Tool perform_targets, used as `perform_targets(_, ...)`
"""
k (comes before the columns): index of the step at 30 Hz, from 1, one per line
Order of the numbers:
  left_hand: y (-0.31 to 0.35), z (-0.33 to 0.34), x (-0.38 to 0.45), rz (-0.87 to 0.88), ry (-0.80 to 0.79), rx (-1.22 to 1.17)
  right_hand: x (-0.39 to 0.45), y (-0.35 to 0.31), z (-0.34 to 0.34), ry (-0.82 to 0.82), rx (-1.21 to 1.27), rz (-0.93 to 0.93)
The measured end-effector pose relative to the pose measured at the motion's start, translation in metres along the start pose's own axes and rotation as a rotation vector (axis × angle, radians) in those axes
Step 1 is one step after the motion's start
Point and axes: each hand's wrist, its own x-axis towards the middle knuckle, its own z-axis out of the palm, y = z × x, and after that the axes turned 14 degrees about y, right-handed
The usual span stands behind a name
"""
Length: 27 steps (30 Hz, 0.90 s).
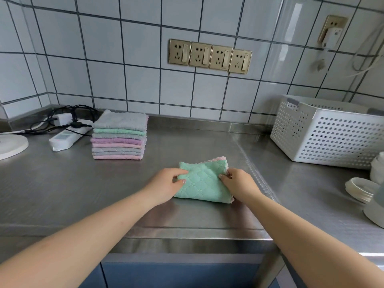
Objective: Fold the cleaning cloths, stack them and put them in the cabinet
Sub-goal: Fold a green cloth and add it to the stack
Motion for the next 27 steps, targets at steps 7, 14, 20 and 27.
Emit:
perform_targets(7, -0.004, 0.007, 0.008, -0.027, 0.040, 0.134, 0.015, -0.003, 0.012, -0.015, -0.110, -0.040)
perform_targets(14, -0.004, 0.013, 0.018, -0.022, -0.003, 0.260, 0.024, 0.002, 0.018, -0.009, -0.140, -0.020)
perform_targets(20, -0.001, 0.009, 0.026, 0.082, 0.077, 0.448, 0.030, 0.003, 0.011, 0.111, -0.151, 0.063)
perform_targets(27, 0.023, 0.039, 0.038, 0.270, -0.056, 0.537, 0.012, -0.044, 0.034, 0.080, -0.203, -0.410)
